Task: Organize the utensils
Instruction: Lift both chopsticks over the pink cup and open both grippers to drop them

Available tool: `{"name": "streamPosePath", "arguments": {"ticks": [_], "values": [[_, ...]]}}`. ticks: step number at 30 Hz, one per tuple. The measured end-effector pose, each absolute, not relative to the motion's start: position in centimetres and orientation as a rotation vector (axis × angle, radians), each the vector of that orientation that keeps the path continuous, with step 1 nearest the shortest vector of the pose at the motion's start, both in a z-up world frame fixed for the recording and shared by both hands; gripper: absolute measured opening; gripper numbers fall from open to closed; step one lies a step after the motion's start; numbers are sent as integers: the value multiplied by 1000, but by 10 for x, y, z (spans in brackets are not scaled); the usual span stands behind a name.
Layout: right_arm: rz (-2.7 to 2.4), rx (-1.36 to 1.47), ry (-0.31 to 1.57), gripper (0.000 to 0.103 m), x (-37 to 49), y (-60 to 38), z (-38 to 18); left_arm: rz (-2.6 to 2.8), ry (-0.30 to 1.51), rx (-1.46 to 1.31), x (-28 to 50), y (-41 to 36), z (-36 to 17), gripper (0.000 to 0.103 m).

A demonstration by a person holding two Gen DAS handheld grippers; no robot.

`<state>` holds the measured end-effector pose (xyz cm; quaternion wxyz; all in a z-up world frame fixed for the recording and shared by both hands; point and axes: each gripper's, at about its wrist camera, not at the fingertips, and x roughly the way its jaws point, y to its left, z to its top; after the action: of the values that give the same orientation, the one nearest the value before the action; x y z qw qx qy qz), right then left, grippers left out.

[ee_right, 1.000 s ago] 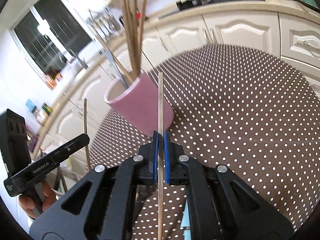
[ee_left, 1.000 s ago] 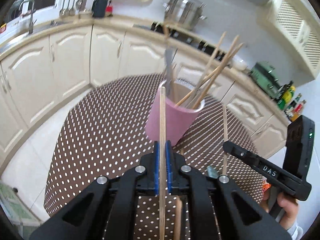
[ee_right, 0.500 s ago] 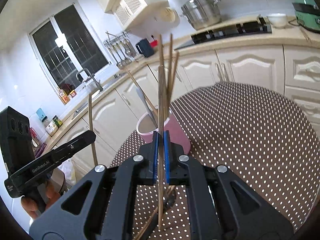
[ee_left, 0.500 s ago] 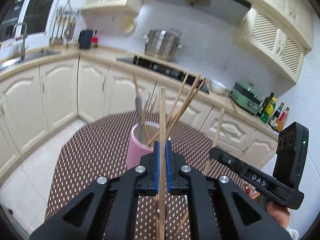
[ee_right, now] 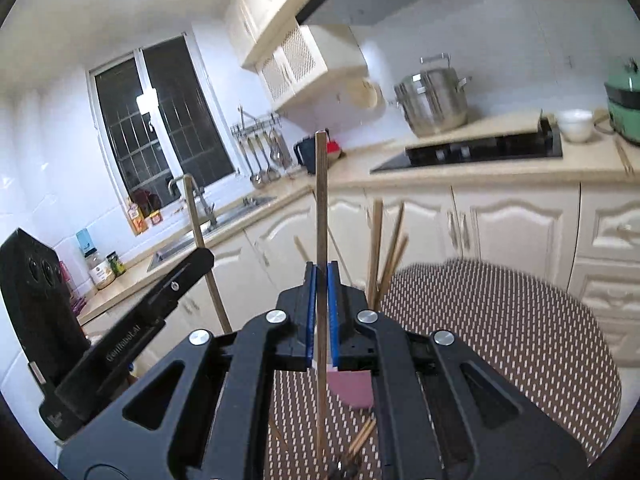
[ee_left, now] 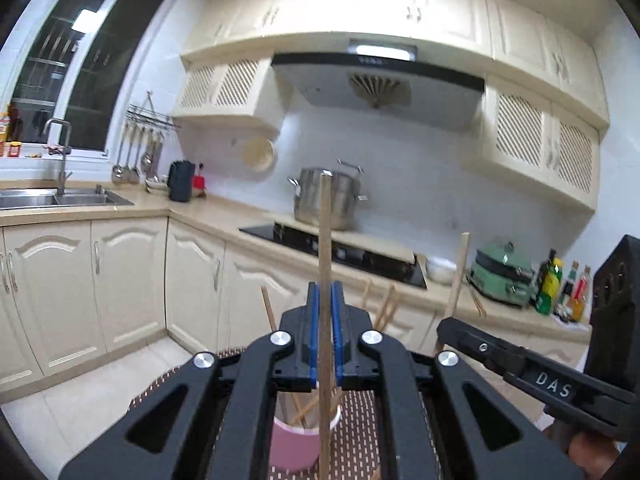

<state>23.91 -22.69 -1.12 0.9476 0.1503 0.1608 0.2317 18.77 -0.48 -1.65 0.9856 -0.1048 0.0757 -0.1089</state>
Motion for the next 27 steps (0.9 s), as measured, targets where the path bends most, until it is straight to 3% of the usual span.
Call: {"name": "streamPosePath", "arguments": {"ticks": [15,27], "values": [[430,292,138,6,274,-206,7,-83,-34,-254,222,-5,-6,6],[402,263,168,6,292,-201,-23,-47,-26,-197,242,-16,-29,6]]}}
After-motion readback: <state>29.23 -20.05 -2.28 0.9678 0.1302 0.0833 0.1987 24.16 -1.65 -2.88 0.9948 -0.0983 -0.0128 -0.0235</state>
